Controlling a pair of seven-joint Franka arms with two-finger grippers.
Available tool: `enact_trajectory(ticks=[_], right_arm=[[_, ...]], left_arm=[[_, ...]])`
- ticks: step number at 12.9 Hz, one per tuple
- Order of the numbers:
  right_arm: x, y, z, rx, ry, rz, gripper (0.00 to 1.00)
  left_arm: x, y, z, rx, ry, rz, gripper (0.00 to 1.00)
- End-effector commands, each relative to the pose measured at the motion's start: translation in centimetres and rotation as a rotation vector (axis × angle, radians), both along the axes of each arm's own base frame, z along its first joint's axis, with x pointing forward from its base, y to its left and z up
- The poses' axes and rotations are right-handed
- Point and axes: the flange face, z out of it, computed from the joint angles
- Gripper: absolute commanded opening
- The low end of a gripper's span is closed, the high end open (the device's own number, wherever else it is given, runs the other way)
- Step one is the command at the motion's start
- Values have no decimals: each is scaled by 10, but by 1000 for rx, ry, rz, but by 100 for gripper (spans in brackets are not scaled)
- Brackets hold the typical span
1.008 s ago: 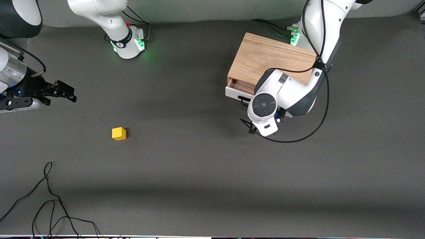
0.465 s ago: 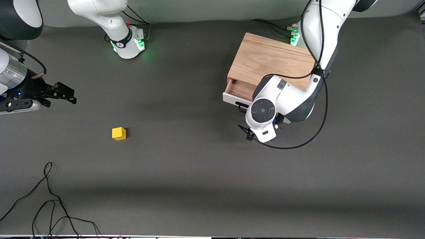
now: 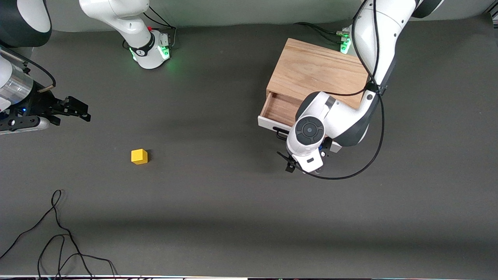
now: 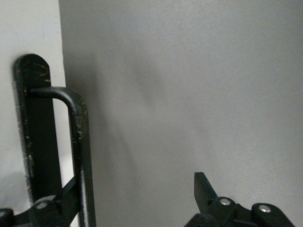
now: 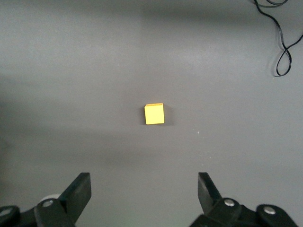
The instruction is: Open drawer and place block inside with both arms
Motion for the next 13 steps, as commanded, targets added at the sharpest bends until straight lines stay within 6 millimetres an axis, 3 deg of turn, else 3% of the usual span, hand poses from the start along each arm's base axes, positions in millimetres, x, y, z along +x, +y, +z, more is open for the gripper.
enact_trajectory(ticks=[1,13], right_arm=[[-4,2,2,-9,2,10,100],[-3,0,1,-7,10,7,100]], left_arm=[[23,-14,3,-44,-93,3,100],[36,-20,7,-108,-204,1,100]])
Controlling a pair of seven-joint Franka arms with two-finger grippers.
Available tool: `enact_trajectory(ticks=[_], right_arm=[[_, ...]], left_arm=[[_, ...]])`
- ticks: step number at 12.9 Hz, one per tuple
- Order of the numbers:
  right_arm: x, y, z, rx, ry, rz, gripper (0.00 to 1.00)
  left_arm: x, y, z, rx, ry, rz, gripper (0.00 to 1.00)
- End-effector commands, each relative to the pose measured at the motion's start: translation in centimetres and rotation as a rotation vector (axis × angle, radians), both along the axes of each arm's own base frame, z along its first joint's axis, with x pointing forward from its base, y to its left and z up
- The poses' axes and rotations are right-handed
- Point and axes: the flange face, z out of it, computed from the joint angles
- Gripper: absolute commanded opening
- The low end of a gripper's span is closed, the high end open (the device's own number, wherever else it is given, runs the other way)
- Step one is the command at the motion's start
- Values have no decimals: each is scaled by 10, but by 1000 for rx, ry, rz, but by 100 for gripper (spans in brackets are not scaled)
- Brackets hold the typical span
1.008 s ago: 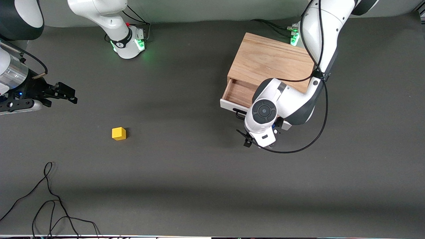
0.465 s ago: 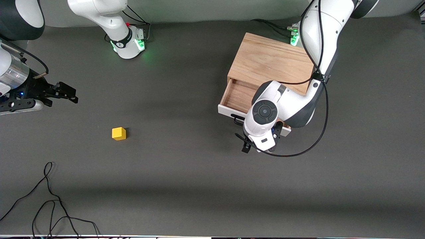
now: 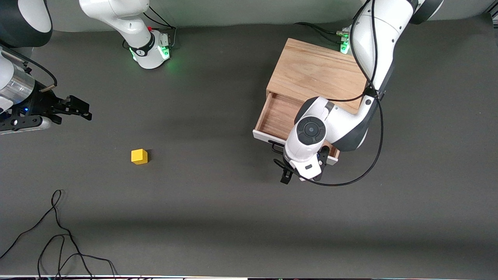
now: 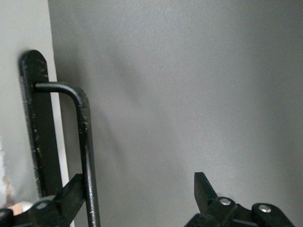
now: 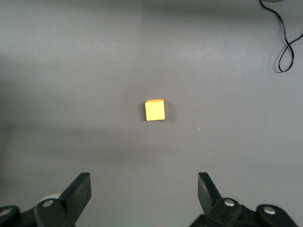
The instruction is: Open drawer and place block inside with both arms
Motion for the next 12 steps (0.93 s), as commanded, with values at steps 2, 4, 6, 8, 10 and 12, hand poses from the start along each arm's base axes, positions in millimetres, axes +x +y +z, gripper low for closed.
enact_trajectory(ticks=[2,4,6,8,10,12], right_arm=[[0,1,1,-8,-4,9,100],[-2,1,2,-9,-2,15,100],[-2,3,1,-7,2,23,100],[1,4,-2,-8,-4,19,100],[6,5,-12,-10,1,17,100],[11,5,-20,-11,-2,17,100]], left_arm=[[14,-9,3,-35,-77,8,100],[19,-8,19,-36,-89,8,100],[28,-3,45,-19,-74,13,100],[39,18,82,-4,-52,16,100],[45,38,114,-5,-59,16,100],[44,62,146,1,-49,-26,100]])
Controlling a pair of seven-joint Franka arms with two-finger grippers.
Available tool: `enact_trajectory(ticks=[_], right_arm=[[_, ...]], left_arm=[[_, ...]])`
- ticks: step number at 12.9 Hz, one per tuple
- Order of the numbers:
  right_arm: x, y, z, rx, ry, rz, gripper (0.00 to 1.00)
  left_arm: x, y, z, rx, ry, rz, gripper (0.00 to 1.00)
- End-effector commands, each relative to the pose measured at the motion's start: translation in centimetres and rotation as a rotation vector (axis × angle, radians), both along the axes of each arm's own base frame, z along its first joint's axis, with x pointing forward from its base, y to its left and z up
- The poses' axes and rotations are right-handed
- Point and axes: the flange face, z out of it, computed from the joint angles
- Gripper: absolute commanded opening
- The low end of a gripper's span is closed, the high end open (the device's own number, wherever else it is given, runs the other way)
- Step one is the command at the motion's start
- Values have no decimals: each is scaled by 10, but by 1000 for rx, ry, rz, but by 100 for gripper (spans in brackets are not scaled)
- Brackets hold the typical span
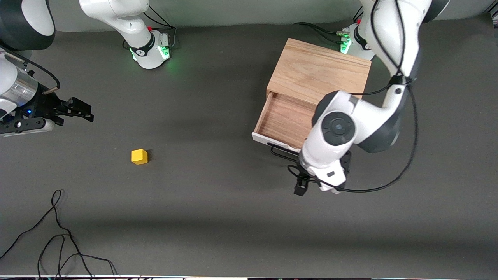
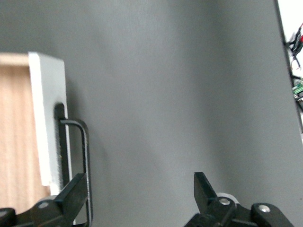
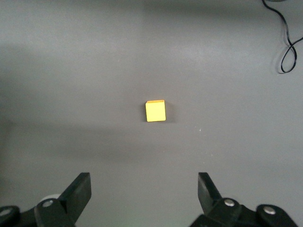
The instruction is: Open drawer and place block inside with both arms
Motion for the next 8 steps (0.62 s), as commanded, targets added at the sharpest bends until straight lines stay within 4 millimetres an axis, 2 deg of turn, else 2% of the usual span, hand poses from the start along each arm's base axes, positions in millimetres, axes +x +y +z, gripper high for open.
enact_trajectory(ticks=[1,2,4,5,7,8], right_arm=[[7,2,-21,-10,1,12,100],[6,2,-37,-9,-11,11,100],[-1,1,-87,-10,-46,19,100],[-1,1,-111,-11,-63,30,100],[3,2,-164,-19,-101,66,100],[-1,1,-195,-24,-132,87,100]], left_arm=[[-4,34,46,8,25,-77,100],[-7,56,66,8,45,-129,100],[-17,105,103,20,98,-288,100],[-21,136,117,15,133,-379,100],[-31,185,139,-11,178,-510,100],[-39,202,146,-10,193,-575,100]])
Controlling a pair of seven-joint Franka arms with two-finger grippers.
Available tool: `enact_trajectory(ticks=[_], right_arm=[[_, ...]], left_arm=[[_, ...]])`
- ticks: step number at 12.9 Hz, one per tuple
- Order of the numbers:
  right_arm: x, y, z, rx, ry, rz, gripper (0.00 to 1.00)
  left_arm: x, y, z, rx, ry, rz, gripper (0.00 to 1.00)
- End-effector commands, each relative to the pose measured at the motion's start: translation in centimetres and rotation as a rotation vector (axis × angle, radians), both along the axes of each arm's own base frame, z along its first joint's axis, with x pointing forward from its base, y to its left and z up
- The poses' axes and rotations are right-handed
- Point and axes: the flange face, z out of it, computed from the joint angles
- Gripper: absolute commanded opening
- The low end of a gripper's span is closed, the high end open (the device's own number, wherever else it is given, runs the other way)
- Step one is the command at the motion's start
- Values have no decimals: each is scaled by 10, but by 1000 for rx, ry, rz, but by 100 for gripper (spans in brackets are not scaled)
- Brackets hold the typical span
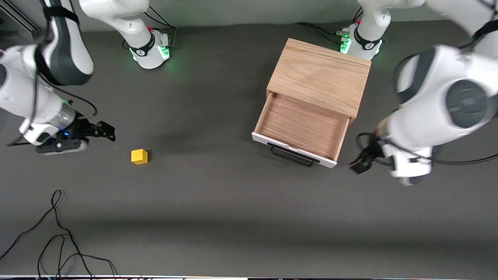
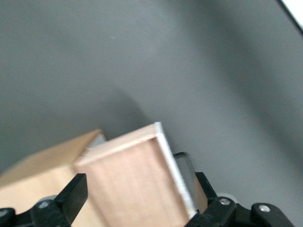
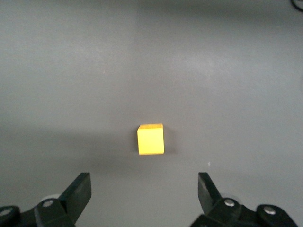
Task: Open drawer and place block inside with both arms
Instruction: 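Lower the right gripper onto the yellow cube while the left gripper retracts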
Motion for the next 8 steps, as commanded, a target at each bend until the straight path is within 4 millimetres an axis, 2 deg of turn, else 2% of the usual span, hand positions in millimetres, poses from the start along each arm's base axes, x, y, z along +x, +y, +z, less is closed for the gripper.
enact_trajectory(ticks=[1,4,5,6,8], right_arm=[[-10,0,-77,-22,-61,72,100],[-9,-1,-156,-38,-67,81,100],[-10,4,-174,-41,-60,88,100],[-12,10,-186,-43,-53,101,100],[-16,11,-195,-43,-36,104,100]], left_arm=[[-24,43,17,-26,38,-166,100],[-44,84,28,-40,32,-319,100],[-52,98,31,-40,19,-375,100],[-60,111,34,-35,-1,-415,100],[-73,115,38,-27,-54,-525,100]])
